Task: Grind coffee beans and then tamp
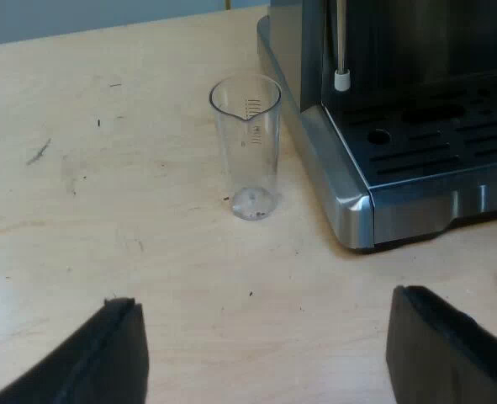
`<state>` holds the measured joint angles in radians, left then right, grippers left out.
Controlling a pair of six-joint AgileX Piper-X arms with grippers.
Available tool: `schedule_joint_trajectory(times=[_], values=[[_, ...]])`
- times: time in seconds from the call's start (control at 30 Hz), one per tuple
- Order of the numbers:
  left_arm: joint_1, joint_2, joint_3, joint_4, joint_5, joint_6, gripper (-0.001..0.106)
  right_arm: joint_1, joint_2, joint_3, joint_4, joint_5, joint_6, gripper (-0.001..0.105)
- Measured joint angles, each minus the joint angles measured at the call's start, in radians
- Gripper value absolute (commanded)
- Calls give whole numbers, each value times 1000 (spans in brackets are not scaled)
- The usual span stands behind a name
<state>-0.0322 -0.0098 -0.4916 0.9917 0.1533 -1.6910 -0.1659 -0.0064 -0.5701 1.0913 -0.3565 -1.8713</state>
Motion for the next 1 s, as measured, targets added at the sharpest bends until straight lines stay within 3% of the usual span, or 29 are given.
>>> schedule_joint_trajectory(times=[1.0], values=[[0, 0, 0, 0, 17, 0, 61, 0, 0, 27, -2, -41, 0, 65]])
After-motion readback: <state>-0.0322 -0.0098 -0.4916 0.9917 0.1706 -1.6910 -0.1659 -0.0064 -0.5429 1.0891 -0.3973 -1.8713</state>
